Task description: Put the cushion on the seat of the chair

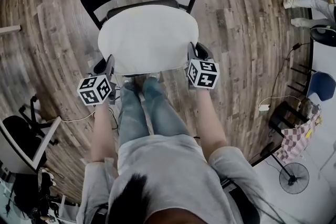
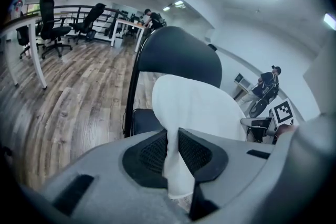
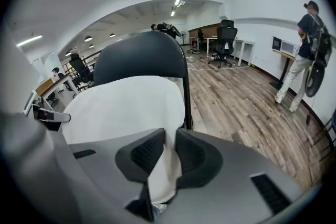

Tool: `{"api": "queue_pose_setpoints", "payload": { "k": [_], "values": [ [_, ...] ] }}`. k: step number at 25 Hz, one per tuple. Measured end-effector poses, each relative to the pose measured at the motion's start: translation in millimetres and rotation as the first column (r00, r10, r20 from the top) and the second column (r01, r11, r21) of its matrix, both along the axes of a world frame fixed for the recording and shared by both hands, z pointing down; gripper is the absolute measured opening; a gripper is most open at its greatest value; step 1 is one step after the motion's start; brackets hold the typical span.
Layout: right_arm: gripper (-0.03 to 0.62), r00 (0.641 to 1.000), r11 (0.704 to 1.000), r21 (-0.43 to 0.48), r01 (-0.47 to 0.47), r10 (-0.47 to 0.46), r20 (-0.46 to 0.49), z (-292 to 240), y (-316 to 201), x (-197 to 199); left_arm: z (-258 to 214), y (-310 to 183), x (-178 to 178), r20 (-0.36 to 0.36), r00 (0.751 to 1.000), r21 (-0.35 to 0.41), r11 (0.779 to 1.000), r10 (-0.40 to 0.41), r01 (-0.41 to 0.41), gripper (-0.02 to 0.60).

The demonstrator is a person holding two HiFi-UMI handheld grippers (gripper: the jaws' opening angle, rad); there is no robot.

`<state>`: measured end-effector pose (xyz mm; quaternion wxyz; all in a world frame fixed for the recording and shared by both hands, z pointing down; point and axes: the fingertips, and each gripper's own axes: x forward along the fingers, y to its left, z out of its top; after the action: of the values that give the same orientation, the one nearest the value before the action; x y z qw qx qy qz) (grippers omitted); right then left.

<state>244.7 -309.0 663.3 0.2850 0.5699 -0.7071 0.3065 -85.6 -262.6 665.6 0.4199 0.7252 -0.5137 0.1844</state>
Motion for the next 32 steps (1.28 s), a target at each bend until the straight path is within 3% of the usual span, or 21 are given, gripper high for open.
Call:
{"api": "queue_pose_setpoints", "payload": {
  "k": [12, 21, 32],
  "values": [
    [0.055, 0.997, 0.99, -0.12, 0.076, -0.074, 0.023, 99, -12, -1, 92, 14, 3, 0.004, 0.997, -0.111, 0.991, -0.077, 0.077, 0.058],
    [0.055, 0.997, 0.979, -0.188, 0.079, -0.076, 0.027, 160, -10, -1, 147, 15, 1, 0.022, 0.998, -0.169, 0.984, -0.056, 0.059, 0.058],
    [0.063, 0.986, 0.958, -0.237, 0.161, -0.168, -0.009, 199, -20, -6, 184, 7, -8, 0.049, 0.999, -0.224, 0.974, -0.023, 0.034, 0.071]
  ]
}}
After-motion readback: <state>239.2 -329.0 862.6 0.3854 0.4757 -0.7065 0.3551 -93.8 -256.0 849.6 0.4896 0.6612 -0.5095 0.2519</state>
